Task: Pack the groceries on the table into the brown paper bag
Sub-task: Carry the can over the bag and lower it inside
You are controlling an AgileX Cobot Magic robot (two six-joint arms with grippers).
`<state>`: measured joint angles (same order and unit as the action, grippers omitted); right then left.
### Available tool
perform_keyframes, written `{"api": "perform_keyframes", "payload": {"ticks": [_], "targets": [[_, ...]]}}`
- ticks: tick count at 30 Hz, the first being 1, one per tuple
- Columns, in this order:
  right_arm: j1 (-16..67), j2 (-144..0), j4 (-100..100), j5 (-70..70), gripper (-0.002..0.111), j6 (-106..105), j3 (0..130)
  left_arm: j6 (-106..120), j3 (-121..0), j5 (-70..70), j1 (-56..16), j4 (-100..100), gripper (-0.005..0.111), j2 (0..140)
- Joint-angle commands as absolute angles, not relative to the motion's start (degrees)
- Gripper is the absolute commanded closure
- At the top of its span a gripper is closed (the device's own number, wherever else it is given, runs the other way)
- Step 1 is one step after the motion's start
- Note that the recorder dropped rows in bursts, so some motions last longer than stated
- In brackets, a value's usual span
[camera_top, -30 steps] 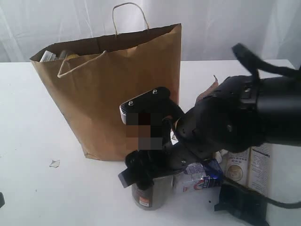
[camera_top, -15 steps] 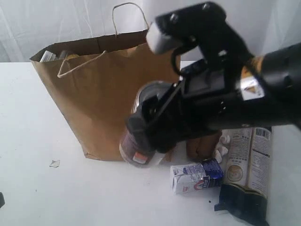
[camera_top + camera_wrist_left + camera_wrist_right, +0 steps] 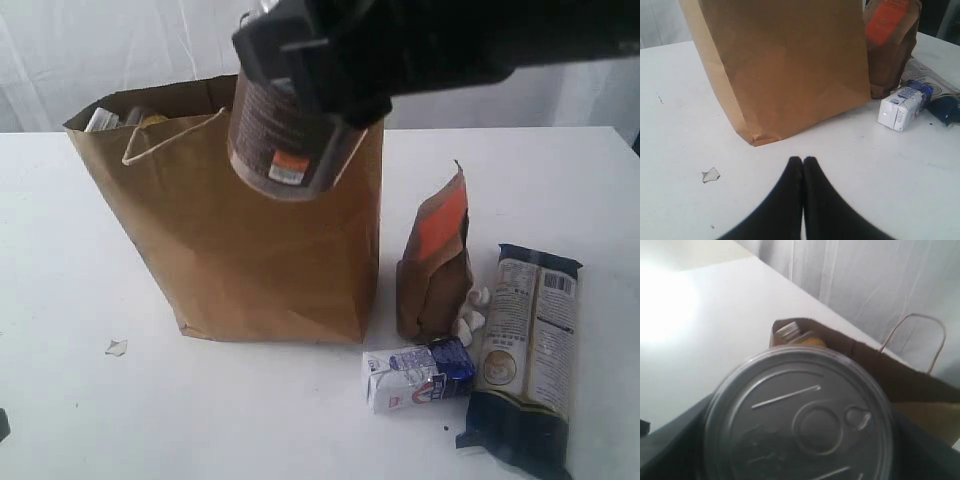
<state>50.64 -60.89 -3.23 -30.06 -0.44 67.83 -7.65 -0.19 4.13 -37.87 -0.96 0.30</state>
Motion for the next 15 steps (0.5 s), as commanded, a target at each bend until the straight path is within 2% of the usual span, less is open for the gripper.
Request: {"api": "perform_keyframes", "payload": {"ticks": [1, 8, 15], "targets": [[50.80, -60.09, -9.32, -22.86, 0.108, -1.43, 69.55, -7.54, 0.00, 4.31, -37.89, -1.54, 0.107, 0.00], [50.80, -60.65, -16.82, -14.43, 0.108, -1.43, 69.55, -7.54, 0.00, 4.31, -37.89, -1.54, 0.107, 0.00], [49.57, -68.44, -18.25, -8.07, 0.108, -1.56, 71.52, -7.54, 0.00, 4.31, -37.89, -1.54, 0.107, 0.00]]}}
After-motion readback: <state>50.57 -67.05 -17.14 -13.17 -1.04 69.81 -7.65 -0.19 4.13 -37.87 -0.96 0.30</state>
